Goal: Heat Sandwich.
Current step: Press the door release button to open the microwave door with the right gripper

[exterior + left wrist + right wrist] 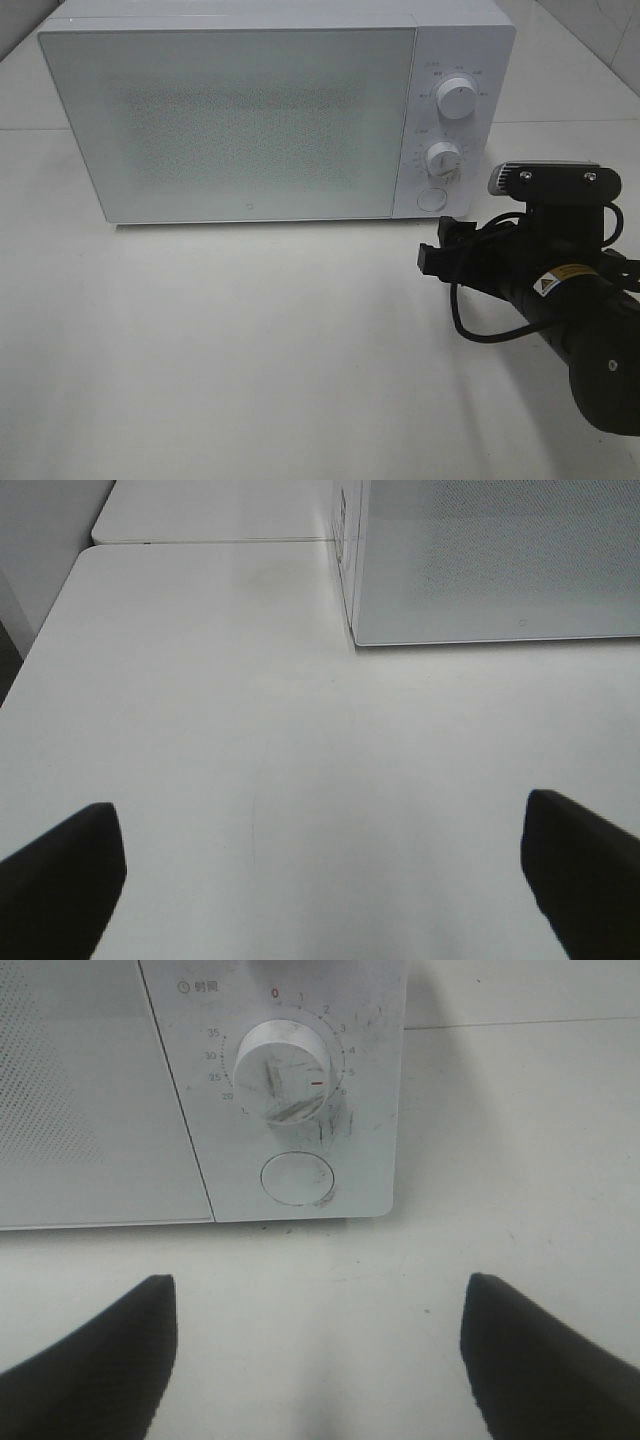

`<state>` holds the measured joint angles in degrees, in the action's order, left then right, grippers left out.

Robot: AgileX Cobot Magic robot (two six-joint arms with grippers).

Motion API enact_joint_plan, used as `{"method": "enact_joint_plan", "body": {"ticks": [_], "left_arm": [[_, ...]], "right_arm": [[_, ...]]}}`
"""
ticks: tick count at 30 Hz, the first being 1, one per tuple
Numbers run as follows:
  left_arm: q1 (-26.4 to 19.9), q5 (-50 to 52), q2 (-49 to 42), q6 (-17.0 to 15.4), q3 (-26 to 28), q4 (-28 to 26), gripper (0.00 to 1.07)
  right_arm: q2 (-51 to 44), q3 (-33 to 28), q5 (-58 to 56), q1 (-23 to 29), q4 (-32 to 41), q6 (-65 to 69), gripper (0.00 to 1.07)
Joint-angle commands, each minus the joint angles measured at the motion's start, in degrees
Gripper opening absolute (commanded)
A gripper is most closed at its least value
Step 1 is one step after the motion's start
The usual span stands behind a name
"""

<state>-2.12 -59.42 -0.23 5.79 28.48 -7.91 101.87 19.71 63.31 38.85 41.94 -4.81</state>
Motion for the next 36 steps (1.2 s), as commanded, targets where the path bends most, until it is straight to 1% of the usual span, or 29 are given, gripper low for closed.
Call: {"method": "enact_joint_plan", "body": {"ticks": [1, 4, 7, 8, 9, 10, 12, 13, 16, 18, 21, 23, 24, 27, 28, 29, 32, 33, 34, 36], "left_arm": [[-0.06, 0.00, -1.32, -0.40, -0.06, 0.06, 1.03], [-0.06, 0.00, -1.32, -0.40, -0.06, 0.06, 1.03], [-0.06, 0.00, -1.32, -0.40, -0.06, 0.06, 1.03], [-0.06, 0.00, -1.32, -0.40, -0.06, 0.06, 1.03], [-0.06, 0.00, -1.32, -0.40, -0.06, 0.06, 1.03], [-0.06, 0.00, -1.32, -0.40, -0.06, 0.06, 1.03], [-0.06, 0.00, -1.32, -0.40, -0.06, 0.06, 1.03], [-0.06, 0.00, -1.32, -0.40, -0.06, 0.06, 1.03], [-0.06, 0.00, -1.32, -0.40, -0.06, 0.06, 1.03], [-0.06, 0.00, -1.32, -0.40, -0.06, 0.06, 1.03], [-0.06, 0.00, -1.32, -0.40, -0.06, 0.06, 1.03], [-0.06, 0.00, -1.32, -0.40, -0.06, 0.06, 1.03], [-0.06, 0.00, -1.32, -0.40, -0.06, 0.06, 1.03], [-0.06, 0.00, -1.32, -0.40, -0.06, 0.06, 1.03], [-0.06, 0.00, -1.32, -0.40, -0.06, 0.06, 1.03], [-0.06, 0.00, -1.32, -0.40, -0.06, 0.06, 1.03], [-0.06, 0.00, -1.32, -0.40, -0.06, 0.06, 1.03], [-0.06, 0.00, -1.32, -0.40, -0.06, 0.06, 1.03], [-0.06, 0.00, -1.32, -0.40, -0.06, 0.06, 1.03], [-0.06, 0.00, -1.32, -0.40, -0.06, 0.06, 1.03]], "right_arm": [[-0.40, 0.40, 0.69, 0.17, -0.29, 6.36, 0.76], [-0.40, 0.40, 0.69, 0.17, -0.29, 12.15, 0.76], [-0.40, 0.40, 0.34, 0.17, -0.29, 25.44, 0.76], [-0.40, 0.40, 0.34, 0.17, -0.29, 25.44, 0.76], [-0.40, 0.40, 0.23, 0.17, -0.52, 29.56, 0.76], [-0.40, 0.40, 0.23, 0.17, -0.97, 37.41, 0.76], [-0.40, 0.40, 0.23, 0.17, -1.26, 44.29, 0.76], [-0.40, 0.40, 0.23, 0.17, -1.26, 44.29, 0.76], [-0.40, 0.40, 0.29, 0.17, -1.26, 57.12, 0.76], [-0.40, 0.40, 0.29, 0.17, -1.26, 59.53, 0.76], [-0.40, 0.40, 0.29, 0.17, -1.32, 70.53, 0.75], [-0.40, 0.40, 0.29, 0.17, -1.32, 72.71, 0.75], [-0.40, 0.40, 0.29, 0.17, -1.38, 78.21, 0.72], [-0.40, 0.40, 0.29, 0.17, -1.38, 84.97, 0.67], [-0.40, 0.40, 0.29, 0.17, -1.38, 84.97, 0.67], [-0.40, 0.40, 0.29, 0.17, -1.38, 87.15, 0.61], [-0.40, 0.40, 0.29, 0.17, -1.15, 87.55, 0.49], [-0.40, 0.40, 0.29, 0.17, -1.15, 87.55, 0.49], [-0.40, 0.40, 0.29, 0.17, -1.09, 87.55, 0.37], [-0.40, 0.40, 0.29, 0.17, -1.09, 87.55, 0.22]]}}
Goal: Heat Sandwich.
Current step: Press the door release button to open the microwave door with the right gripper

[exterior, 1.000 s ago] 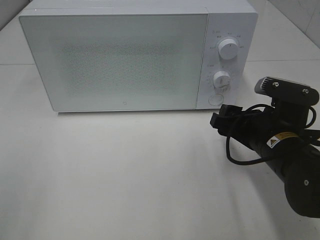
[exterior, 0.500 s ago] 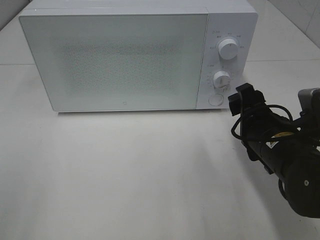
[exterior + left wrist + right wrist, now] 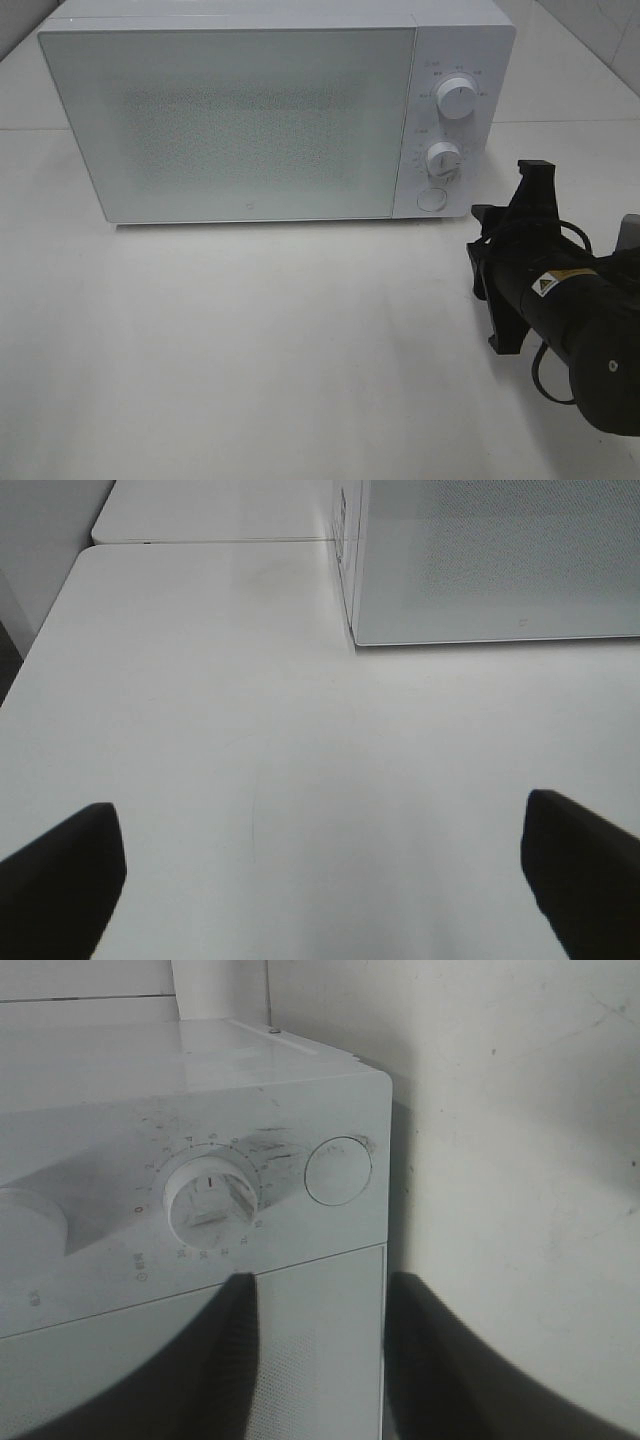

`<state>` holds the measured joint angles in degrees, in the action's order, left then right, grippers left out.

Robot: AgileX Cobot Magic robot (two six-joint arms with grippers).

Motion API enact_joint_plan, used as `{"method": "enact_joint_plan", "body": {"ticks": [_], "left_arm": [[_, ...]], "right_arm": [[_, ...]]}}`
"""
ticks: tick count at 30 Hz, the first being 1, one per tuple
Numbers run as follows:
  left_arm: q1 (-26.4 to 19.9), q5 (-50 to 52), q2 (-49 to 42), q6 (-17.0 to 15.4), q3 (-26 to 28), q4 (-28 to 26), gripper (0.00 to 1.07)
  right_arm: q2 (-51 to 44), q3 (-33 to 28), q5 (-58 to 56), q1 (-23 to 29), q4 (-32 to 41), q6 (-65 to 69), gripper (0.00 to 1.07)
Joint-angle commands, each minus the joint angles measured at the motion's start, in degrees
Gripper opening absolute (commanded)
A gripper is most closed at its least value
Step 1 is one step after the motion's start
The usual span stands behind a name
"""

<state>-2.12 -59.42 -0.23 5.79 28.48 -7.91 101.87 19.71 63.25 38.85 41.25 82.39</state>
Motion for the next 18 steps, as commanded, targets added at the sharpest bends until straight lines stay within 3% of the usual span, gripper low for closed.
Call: {"method": "enact_joint_plan", "body": {"ticks": [1, 2, 3, 18], "left_arm": [[-0.06, 0.00, -1.32, -0.40, -0.06, 0.06, 1.03], [-0.06, 0.00, -1.32, -0.40, -0.06, 0.06, 1.03], [-0.06, 0.00, -1.32, -0.40, -0.06, 0.06, 1.03], [-0.06, 0.00, -1.32, -0.40, -0.06, 0.06, 1.03]], "right_arm": [[-0.40, 0.40, 0.34, 0.17, -0.40, 0.34, 0.15], [-0.40, 0.40, 0.34, 0.17, -0.40, 0.34, 0.15], [-0.40, 0.40, 0.34, 0.17, -0.40, 0.29, 0.00], [-0.40, 0.40, 0.34, -0.23, -0.06, -1.66, 0.00]]}}
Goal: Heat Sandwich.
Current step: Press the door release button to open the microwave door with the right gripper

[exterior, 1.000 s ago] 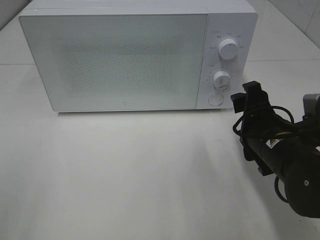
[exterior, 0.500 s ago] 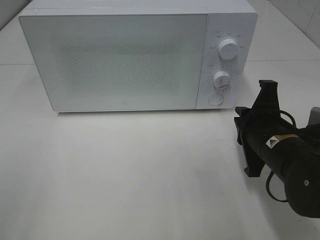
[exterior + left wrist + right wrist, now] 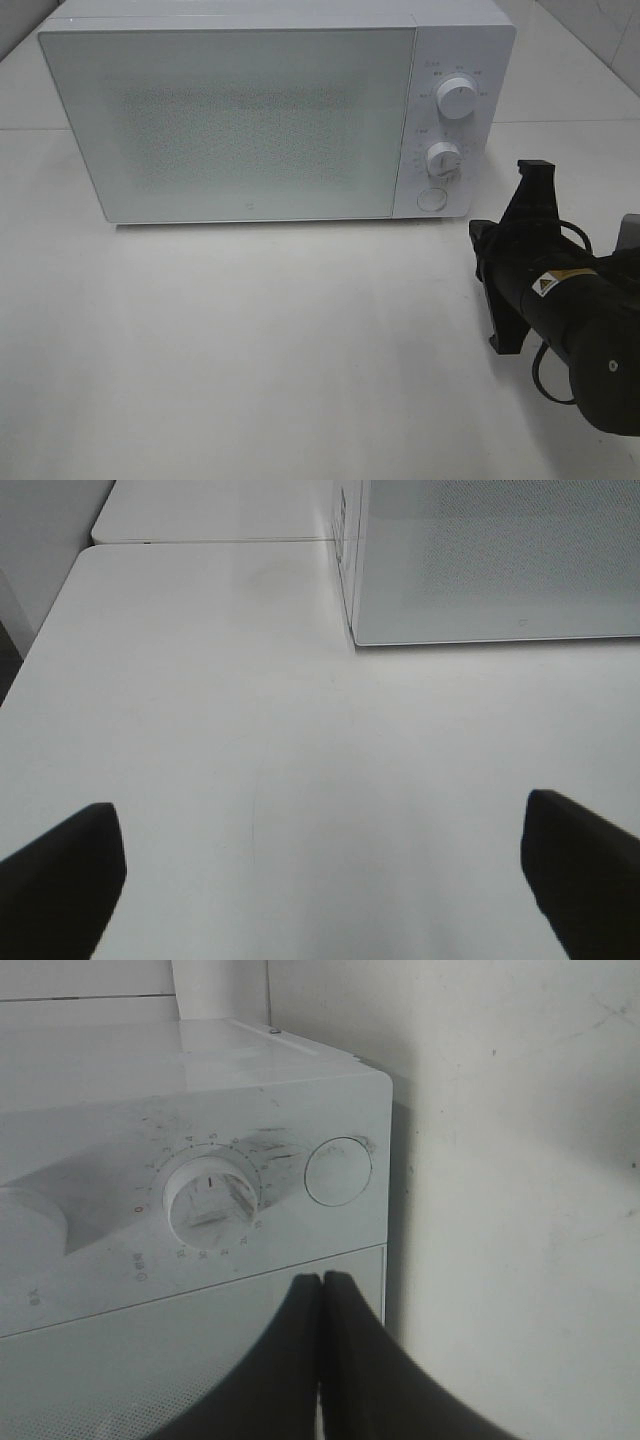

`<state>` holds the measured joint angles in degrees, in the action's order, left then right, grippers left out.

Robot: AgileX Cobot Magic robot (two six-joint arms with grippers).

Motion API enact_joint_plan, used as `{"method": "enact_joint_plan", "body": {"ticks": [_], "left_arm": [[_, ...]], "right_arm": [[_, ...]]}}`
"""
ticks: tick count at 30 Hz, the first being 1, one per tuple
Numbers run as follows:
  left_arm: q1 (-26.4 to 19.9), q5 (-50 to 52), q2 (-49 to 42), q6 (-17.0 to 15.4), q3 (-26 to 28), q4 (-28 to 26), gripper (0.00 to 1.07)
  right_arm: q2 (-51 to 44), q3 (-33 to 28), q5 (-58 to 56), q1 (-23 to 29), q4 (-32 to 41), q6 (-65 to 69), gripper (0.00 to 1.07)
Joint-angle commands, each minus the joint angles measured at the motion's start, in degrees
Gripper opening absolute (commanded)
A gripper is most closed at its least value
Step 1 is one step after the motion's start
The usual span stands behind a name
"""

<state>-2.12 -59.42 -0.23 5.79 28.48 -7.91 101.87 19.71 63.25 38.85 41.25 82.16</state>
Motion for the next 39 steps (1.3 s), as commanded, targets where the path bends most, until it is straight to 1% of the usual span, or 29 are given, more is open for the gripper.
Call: {"method": "enact_joint_plan", "body": {"ticks": [1, 3, 6, 8, 10, 14, 16, 19, 33, 39], "left_arm": [[-0.06, 0.00, -1.32, -0.40, -0.06, 0.06, 1.03], [-0.06, 0.00, -1.32, -0.40, -0.06, 0.06, 1.03], [-0.06, 0.00, -1.32, -0.40, -0.06, 0.06, 1.03], [-0.06, 0.00, -1.32, -0.40, -0.06, 0.06, 1.03], [-0.06, 0.00, -1.32, -0.40, -0.06, 0.06, 1.03], [-0.06, 0.00, -1.32, -0.40, -0.06, 0.06, 1.03], [-0.06, 0.00, -1.32, -0.40, -0.06, 0.06, 1.03], [-0.06, 0.00, -1.32, -0.40, -0.06, 0.06, 1.03], [-0.06, 0.00, -1.32, -0.40, -0.06, 0.06, 1.03], [-0.06, 0.00, -1.32, -0.40, -0.06, 0.06, 1.03]], "right_arm": [[-0.29, 0.57, 0.17, -0.23, 0.00, -1.72, 0.00], [0.34, 1.26, -0.11, -0.40, -0.11, -2.06, 0.00], [2.01, 2.98, -1.83, -1.89, -2.29, -2.01, 0.00], [3.27, 5.21, -2.98, -3.15, -4.18, -1.83, 0.00], [3.55, 5.79, -3.21, -3.61, -4.64, -1.83, 0.00], [5.90, 9.45, -6.30, -5.96, -6.82, -1.83, 0.00], [6.36, 10.08, -6.99, -6.30, -7.28, -1.83, 0.00], [7.91, 13.12, -9.85, -7.68, -8.94, -1.83, 0.00], [12.72, 21.31, -15.70, -12.03, -11.00, -2.12, 0.00], [14.84, 23.32, -16.39, -12.26, -11.00, -2.12, 0.00]]}}
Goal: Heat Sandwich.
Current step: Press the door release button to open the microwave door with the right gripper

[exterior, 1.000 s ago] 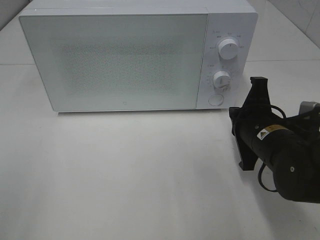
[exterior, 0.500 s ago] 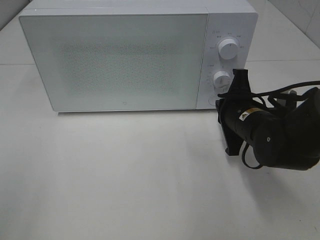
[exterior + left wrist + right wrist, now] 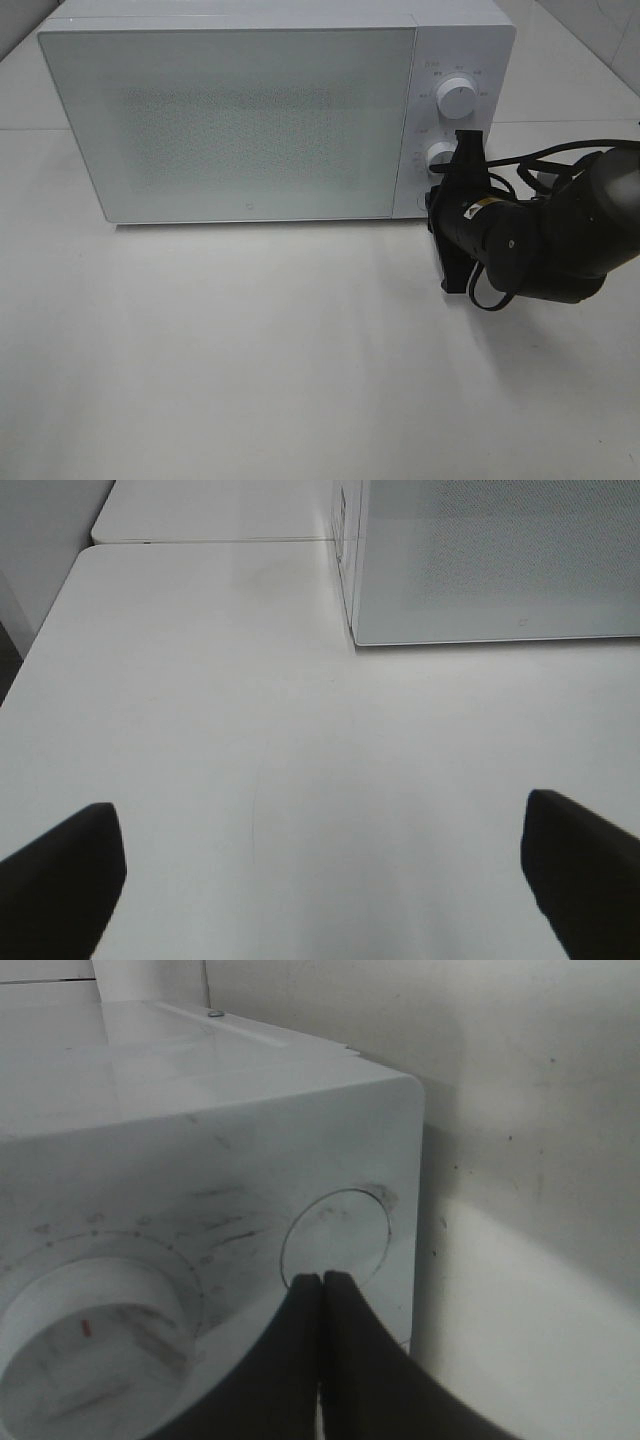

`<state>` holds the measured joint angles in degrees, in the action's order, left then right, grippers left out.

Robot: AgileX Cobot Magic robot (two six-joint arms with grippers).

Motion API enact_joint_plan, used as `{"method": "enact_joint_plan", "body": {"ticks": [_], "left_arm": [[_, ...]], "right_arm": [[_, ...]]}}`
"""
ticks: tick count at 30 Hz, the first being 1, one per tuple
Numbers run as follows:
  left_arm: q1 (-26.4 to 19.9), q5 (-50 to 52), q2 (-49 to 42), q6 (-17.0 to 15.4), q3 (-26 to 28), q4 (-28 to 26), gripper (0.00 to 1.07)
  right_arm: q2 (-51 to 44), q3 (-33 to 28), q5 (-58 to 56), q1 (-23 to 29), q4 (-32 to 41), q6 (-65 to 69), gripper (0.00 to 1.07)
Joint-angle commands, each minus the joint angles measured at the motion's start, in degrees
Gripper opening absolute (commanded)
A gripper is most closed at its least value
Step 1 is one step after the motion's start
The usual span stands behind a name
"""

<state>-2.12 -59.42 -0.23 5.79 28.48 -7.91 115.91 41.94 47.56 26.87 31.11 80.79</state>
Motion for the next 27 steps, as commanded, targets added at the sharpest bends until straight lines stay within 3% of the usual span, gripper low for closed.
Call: {"method": "enact_joint_plan", "body": {"ticks": [1, 10, 27], "left_arm": [[-0.06, 0.00, -1.32, -0.40, -0.06, 0.06, 1.03], [-0.06, 0.00, -1.32, -0.40, -0.06, 0.06, 1.03], [-0.06, 0.00, -1.32, -0.40, -0.06, 0.06, 1.03]], "right_arm": [[1.32, 1.43, -0.69, -0.29, -0.80, -0.74, 0.00], [3.72, 2.81, 2.01, -1.20, 1.32, -1.43, 0.00], [3.72, 4.76, 3.61, -2.18, -0.97, 0.92, 0.00]]}}
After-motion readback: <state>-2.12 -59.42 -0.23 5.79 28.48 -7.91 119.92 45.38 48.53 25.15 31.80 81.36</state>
